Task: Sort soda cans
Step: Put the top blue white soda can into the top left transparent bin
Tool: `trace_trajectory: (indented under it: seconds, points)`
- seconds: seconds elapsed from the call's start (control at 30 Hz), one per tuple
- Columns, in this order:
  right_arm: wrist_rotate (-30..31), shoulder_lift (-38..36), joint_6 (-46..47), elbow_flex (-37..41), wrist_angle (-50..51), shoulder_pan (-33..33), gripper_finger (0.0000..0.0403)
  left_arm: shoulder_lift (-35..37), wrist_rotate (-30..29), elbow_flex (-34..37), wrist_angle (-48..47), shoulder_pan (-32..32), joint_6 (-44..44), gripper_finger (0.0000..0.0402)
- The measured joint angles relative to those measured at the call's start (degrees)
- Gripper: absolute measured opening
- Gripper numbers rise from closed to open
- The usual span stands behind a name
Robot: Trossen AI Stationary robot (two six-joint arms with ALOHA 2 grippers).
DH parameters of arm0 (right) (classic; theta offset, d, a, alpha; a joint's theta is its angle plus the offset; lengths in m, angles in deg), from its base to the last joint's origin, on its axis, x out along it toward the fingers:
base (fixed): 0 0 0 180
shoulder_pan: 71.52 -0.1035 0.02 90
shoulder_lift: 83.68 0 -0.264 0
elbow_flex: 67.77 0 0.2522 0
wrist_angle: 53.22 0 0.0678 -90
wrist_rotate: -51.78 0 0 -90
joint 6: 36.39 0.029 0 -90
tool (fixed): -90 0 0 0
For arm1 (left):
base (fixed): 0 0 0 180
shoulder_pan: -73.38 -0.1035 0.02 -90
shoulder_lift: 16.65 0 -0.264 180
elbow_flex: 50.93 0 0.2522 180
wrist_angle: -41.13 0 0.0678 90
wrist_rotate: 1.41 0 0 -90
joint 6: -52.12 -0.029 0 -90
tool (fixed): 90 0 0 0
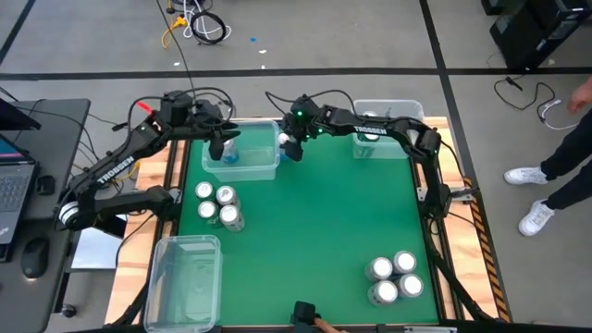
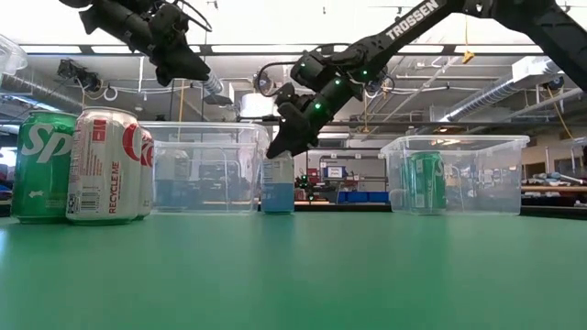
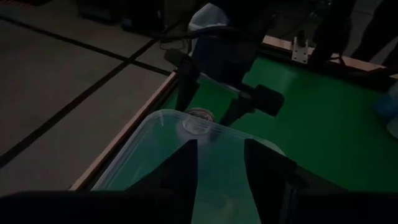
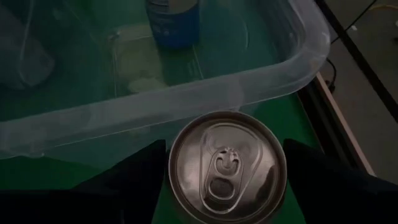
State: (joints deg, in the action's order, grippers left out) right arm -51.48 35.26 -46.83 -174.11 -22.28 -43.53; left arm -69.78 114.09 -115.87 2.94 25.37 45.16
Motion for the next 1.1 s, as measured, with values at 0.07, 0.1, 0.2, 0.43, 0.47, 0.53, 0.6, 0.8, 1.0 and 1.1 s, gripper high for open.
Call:
trace_trajectory:
  seconds: [0.07,0.1,0.2,0.43,0.47,0.53,0.6,0.8,1.0,1.1]
  points:
    - [0.21,0.00,0.05,0.00,0.09,0.00,0.0282,0.40,-0.37,0.00,-0.26,-0.03,0.05,0.0134]
    - [0.69,0.00,0.24,-0.03,0.31,0.05,0.0274,0.73,-0.86,0.00,-0.67,-0.04,0.14,0.0134]
    - [1.31,-0.13,0.25,-0.11,1.05,0.25,0.0247,1.96,-4.12,0.00,-1.76,-0.04,1.76,0.0134]
    - [3.81,-2.74,0.44,0.13,4.78,0.26,0.0243,4.21,-13.04,-3.39,-10.71,-0.07,5.28,0.0129]
    - [4.43,-3.38,0.46,0.13,5.13,0.29,0.0243,4.21,-14.19,-4.52,-12.35,-0.07,5.65,0.0127]
    - [5.46,-4.53,0.46,-0.70,6.84,0.38,0.0243,4.13,-17.21,-6.84,-15.71,-0.07,6.06,0.0123]
    - [6.49,-5.42,0.46,-2.19,9.14,0.39,0.0243,4.08,-21.02,-9.27,-18.81,-0.04,6.82,0.0116]
    - [8.19,-8.20,0.45,-7.34,15.41,0.39,0.0243,3.75,-31.85,-15.00,-32.94,-0.09,11.29,0.0090]
    - [9.13,-12.20,0.46,-12.60,20.94,0.10,0.0243,1.29,-33.42,-16.15,-46.90,-0.41,13.96,0.0059]
    - [9.38,-14.22,0.45,-14.17,22.94,-0.49,0.0243,-0.29,-34.23,-15.28,-49.64,-1.06,14.51,0.0044]
